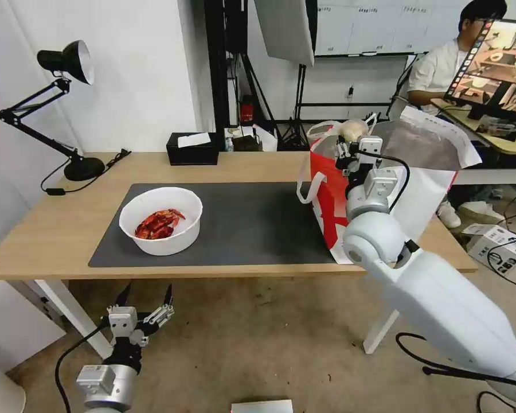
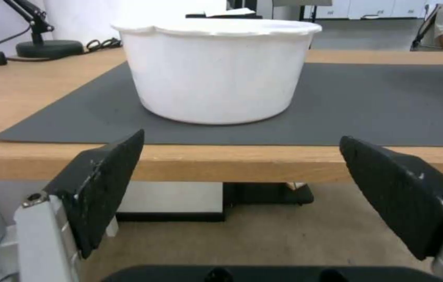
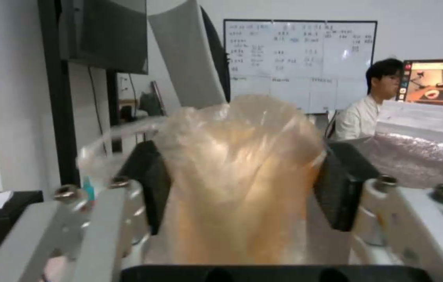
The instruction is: Pick up the trash from the table and place it into the takeout bag.
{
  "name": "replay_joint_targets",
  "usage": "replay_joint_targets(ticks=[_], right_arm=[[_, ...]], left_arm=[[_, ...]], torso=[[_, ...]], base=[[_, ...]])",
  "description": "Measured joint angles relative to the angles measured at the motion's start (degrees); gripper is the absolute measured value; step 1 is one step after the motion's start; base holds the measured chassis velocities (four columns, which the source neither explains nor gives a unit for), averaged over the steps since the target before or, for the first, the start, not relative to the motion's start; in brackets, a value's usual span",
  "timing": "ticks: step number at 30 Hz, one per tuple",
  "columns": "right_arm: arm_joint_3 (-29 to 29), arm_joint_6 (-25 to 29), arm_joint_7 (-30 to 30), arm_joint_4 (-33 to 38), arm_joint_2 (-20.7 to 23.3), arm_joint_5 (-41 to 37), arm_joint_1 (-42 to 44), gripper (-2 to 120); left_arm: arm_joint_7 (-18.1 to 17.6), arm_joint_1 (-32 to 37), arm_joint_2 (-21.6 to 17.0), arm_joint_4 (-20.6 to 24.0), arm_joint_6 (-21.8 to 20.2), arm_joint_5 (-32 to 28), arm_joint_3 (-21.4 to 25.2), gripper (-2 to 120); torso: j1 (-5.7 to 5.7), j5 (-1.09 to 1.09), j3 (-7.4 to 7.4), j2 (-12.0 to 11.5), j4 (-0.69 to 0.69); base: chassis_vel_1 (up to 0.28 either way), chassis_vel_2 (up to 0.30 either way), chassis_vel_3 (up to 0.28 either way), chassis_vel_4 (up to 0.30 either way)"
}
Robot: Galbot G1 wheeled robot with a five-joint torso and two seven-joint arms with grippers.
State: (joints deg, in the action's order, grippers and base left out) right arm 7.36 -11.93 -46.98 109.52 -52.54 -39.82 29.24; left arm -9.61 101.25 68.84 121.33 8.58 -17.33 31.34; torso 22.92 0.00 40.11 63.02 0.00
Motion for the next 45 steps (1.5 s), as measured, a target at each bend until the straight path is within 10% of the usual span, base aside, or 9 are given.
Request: replay_joint_targets(ticks=[11, 35, 45], right_arm=[[0.22, -1.08, -0.37, 1.24, 1.54, -2.54, -0.26, 99], [-0.3, -0.33, 0.34, 2.76, 2.59, -3.98, -0.15, 100], [-2.16, 8.15, 11.59, 7.2, 5.19, -3.52, 2.48, 100]], left_arm=[[0.0, 0.14, -0.13, 0.35, -0.15, 0.02, 0.05, 100], [0.0, -0.34, -0.56, 0.19, -0.16, -0.27, 0.08, 100], [0.0, -0.47, -0.36, 0.24, -0.07, -0.29, 0.1, 100]], torso=[[0.0, 0.0, 0.0, 0.0, 0.0], [0.0, 0.0, 0.0, 0.0, 0.0], [0.0, -0.01, 0.0, 0.0, 0.01]], base=[[0.0, 0.0, 0.0, 0.0], [0.0, 0.0, 0.0, 0.0], [0.0, 0.0, 0.0, 0.0]])
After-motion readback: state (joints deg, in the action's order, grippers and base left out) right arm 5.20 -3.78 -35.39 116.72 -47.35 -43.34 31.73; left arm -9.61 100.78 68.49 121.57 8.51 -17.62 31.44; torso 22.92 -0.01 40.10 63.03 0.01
